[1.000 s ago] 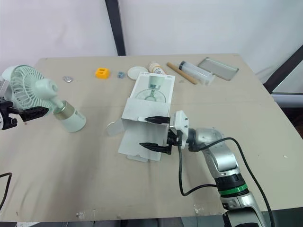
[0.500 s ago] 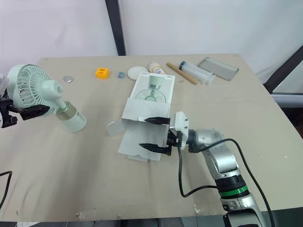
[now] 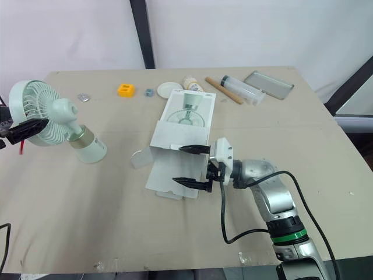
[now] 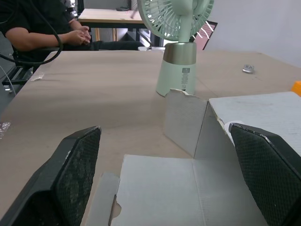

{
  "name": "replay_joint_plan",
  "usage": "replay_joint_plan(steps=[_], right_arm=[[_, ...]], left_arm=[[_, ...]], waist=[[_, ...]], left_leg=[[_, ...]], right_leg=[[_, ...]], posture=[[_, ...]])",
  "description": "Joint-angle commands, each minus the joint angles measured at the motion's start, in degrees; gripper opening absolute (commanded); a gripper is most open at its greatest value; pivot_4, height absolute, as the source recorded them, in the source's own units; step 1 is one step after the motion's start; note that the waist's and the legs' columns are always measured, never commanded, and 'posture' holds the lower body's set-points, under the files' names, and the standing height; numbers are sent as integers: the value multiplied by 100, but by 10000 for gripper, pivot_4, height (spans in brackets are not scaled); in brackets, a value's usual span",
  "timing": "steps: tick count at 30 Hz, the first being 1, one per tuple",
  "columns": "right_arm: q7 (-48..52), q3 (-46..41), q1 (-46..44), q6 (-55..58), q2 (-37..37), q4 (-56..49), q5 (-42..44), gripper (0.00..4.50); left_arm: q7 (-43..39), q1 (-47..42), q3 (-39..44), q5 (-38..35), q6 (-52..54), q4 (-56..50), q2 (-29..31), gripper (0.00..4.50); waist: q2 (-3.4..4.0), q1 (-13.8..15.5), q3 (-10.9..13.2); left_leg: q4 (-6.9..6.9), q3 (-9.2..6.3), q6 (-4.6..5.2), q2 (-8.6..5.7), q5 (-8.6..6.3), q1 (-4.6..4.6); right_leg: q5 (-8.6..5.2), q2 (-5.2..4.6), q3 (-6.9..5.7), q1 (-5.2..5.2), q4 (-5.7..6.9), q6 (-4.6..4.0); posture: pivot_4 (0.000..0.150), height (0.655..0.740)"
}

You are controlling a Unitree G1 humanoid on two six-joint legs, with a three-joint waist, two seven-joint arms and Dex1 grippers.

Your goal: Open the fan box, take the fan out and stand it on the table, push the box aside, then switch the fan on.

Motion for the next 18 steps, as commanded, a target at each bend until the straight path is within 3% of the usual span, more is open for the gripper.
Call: replay_joint_plan(steps=[1,8,18], right_arm=[[68,-75,-63,-13,-44,-132,83,45000],[119,-68,-123,39,-66,-110,90,45000],[189,-80,-141,47,-91,-60,66,45000]], left_arm=[[210,300,395,368,-443,-215,-307,44820],[189,1021,718,512,-1093,-522,-1141,44820],[264,1899,273,709,-1857,-685,-1958,44820]], waist=[[0,-1,0],[-4,4,-3],[12,22,-16]], left_leg=[[0,0,0,-1,0,1],[0,4,0,1,0,1],[1,2,-1,5,0,15]], right_leg=[[0,-1,1,0,1,0],[1,-2,4,3,-5,-1],[3,0,3,22,-8,-4]], posture=[[1500,7400],[1500,7400],[1500,7400]])
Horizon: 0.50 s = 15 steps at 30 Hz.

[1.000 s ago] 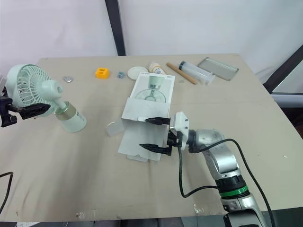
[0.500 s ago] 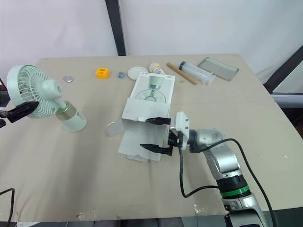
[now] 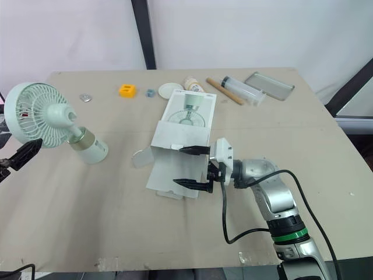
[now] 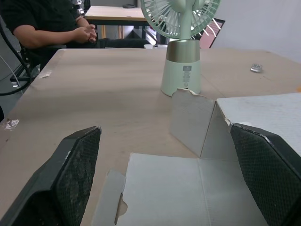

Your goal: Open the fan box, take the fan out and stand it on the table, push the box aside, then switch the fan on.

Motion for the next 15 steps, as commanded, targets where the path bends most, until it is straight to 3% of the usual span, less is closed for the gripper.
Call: replay_joint_plan(steps=[1,15], right_arm=[[54,-93,-103,-44,-47,-69,62,45000],[21,-98,-64,-28,-72,-109,67,45000]], left_arm=[[63,358,-248,220,-229,-62,-239,44820],[-134,567,-889,471,-770,105,-400,44820]], waist=[[14,0,-11],[7,-5,-19]], left_leg=[[0,1,1,0,0,2],[-16,5,2,7,-1,17]], right_leg=[[0,0,0,2,-1,0],[0,7,4,13,-15,-1]], posture=[[1500,7400],[1500,7400]])
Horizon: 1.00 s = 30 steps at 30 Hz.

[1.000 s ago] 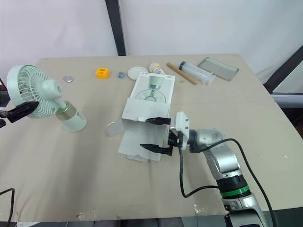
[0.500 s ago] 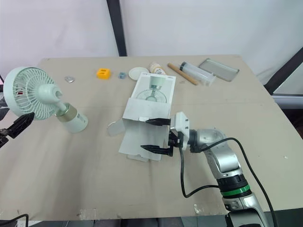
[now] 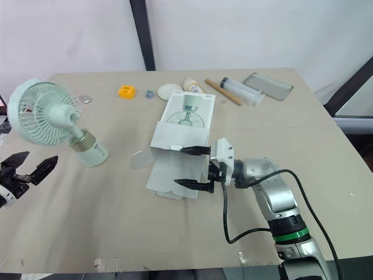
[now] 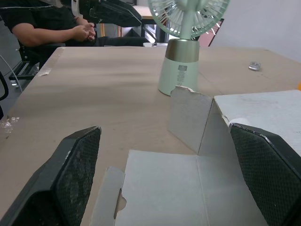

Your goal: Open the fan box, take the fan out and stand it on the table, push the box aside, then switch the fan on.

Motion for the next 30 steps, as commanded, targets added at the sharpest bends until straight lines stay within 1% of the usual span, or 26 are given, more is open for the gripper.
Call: replay_joint_plan(steps=[1,7,11,13,17,21,26,30], right_arm=[[-6,-93,-54,-22,-18,-149,69,45000],[-80,-68,-49,24,5,-215,67,45000],[-113,-77,-72,47,11,-211,64,45000],[-165,-123,-60,88,19,-231,95,45000],[-276,-210,9,187,-3,-347,174,45000],[-526,-411,256,283,-46,-725,269,45000],[-1299,-752,695,264,58,-1294,143,45000],[-2240,-847,1220,453,216,-1853,-223,45000]], left_arm=[[-189,184,-173,133,-215,-34,86,44820],[-615,466,-601,374,-476,-27,213,44820],[-1072,562,-1133,491,-732,-152,343,44820],[-1404,497,-1525,537,-945,-201,387,44820],[-1747,299,-2013,482,-1171,-329,414,44820],[-2172,61,-2506,540,-1522,-454,487,44820],[-2548,-189,-3116,645,-1782,-506,551,44820],[-2699,-379,-3555,836,-1975,-409,507,44820]], waist=[[0,0,0],[0,6,0],[0,8,0],[0,9,0],[0,15,0],[1,15,0],[2,25,1],[2,37,1]], left_leg=[[-1,0,0,0,0,0],[0,-1,0,1,0,0],[-2,-1,0,0,0,0],[-2,-1,0,0,0,-1],[-2,-1,0,1,0,-1],[-3,-1,2,2,-1,-2],[-3,0,3,1,-1,-3],[-3,1,5,1,-2,-3]], right_leg=[[0,0,0,0,-1,0],[0,0,0,2,-3,-1],[0,-1,0,2,-4,-1],[0,0,0,2,-6,-1],[0,0,0,4,-7,-1],[0,1,0,3,-8,-1],[0,2,0,4,-9,-1],[0,4,0,5,-9,-1]], posture=[[1500,7400],[1500,7400],[1500,7400],[1500,7400],[1500,7400],[1500,7400],[1500,7400],[1500,7400]])
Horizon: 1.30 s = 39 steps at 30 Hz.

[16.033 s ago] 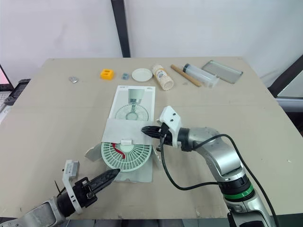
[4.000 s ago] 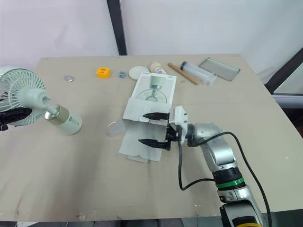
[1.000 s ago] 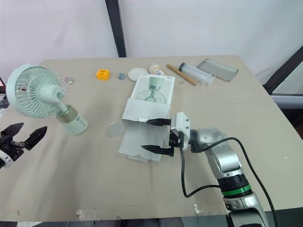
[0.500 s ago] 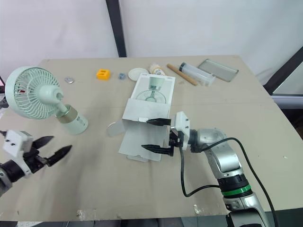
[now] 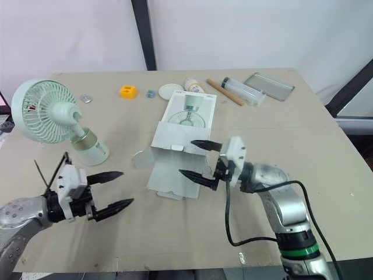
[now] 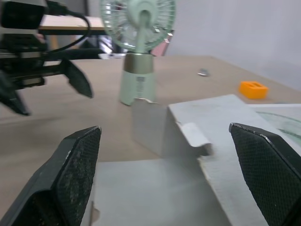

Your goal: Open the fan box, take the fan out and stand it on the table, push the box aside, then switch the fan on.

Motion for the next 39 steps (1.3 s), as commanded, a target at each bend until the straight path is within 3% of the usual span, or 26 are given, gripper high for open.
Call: replay_joint_plan(steps=[1,7,25,28,30,32,38,39], right_arm=[[-732,-75,335,183,105,-614,-277,45000],[-1666,174,799,716,347,-923,-714,45000],[-3080,467,354,1774,1127,-537,-1342,45000],[-3151,388,254,1777,1111,-446,-1389,38087],[-3216,331,173,1823,1097,-379,-1428,30984],[-3246,306,124,1876,1089,-368,-1449,27529],[-3257,310,133,2022,1046,-483,-1437,2693],[-3254,306,129,2036,1037,-483,-1436,1187]], left_arm=[[-119,-125,-213,112,-228,-66,13,44820],[-140,-307,-435,193,-382,91,-94,44820],[-36,-709,-734,365,-492,241,-191,44820],[-37,-758,-785,403,-511,274,-209,45000],[-22,-791,-838,444,-530,302,-248,45000],[-3,-806,-880,476,-545,312,-291,45000],[58,-814,-958,525,-590,312,-390,45000],[67,-823,-966,528,-593,317,-398,45000]], waist=[[0,-8,0],[1,-11,0],[2,-10,0],[3,-10,1],[3,-14,1],[3,-27,1],[3,-33,1],[3,-33,1]], left_leg=[[0,3,0,1,0,0],[0,11,2,3,-1,5],[-3,14,13,3,-7,24],[-4,14,12,2,-6,23],[-3,14,12,2,-6,23],[-4,16,13,3,-7,23],[-3,16,14,2,-7,23],[-4,16,14,3,-7,23]], right_leg=[[0,2,2,-1,0,0],[0,9,9,0,1,0],[0,26,14,15,1,0],[0,26,13,15,1,0],[0,27,13,14,1,0],[0,28,15,14,1,0],[0,27,15,14,1,0],[0,28,15,14,1,0]], posture=[[1500,7400],[1500,7400],[1500,7400],[1500,7400],[1500,7400],[1500,7400],[1500,7400],[1500,7400]])
